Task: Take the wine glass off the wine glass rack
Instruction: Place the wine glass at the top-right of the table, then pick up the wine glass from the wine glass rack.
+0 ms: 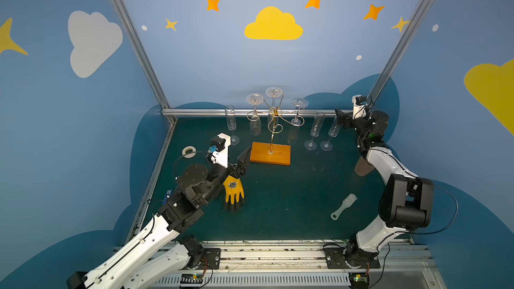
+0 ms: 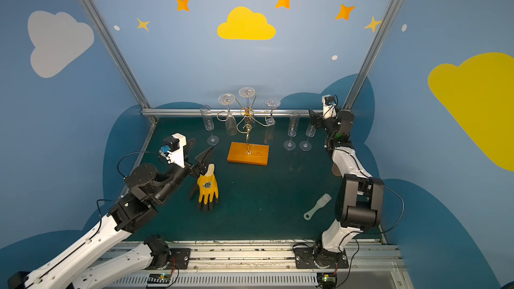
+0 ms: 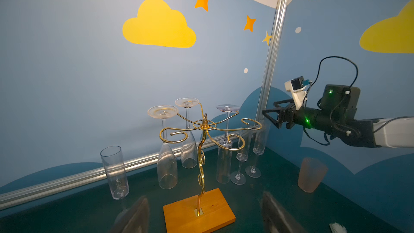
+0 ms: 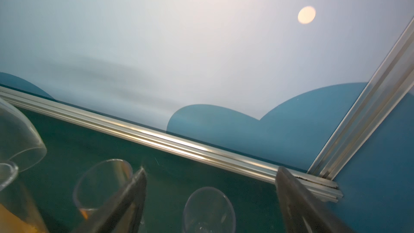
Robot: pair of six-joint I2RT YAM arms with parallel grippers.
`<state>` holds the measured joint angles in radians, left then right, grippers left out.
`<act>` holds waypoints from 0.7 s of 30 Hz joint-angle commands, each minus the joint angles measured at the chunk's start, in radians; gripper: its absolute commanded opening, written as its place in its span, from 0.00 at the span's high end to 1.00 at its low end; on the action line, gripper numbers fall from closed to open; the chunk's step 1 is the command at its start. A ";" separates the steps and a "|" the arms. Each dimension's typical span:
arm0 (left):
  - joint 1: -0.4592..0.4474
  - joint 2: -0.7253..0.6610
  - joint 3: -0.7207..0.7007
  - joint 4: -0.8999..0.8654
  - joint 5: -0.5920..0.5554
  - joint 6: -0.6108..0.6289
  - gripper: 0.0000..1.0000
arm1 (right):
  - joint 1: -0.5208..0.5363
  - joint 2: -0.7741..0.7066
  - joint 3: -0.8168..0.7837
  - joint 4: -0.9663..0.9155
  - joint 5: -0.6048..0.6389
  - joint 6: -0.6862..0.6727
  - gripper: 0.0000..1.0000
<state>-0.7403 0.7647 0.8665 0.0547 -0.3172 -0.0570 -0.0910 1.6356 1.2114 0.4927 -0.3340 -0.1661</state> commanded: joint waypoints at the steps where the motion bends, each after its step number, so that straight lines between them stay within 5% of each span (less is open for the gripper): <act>1: 0.004 -0.046 -0.008 -0.031 0.010 0.016 0.22 | 0.010 -0.074 -0.023 -0.080 -0.007 0.002 0.12; 7: 0.005 -0.141 -0.046 -0.055 0.005 -0.002 0.22 | 0.087 -0.178 0.020 -0.325 0.065 -0.087 0.15; 21: 0.005 -0.209 -0.027 -0.191 -0.024 -0.069 0.22 | 0.271 -0.456 -0.085 -0.585 0.055 0.086 0.16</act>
<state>-0.7395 0.5659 0.8291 -0.1173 -0.3332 -0.1020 0.1631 1.2160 1.1484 0.0063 -0.2722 -0.1413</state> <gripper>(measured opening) 0.782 0.843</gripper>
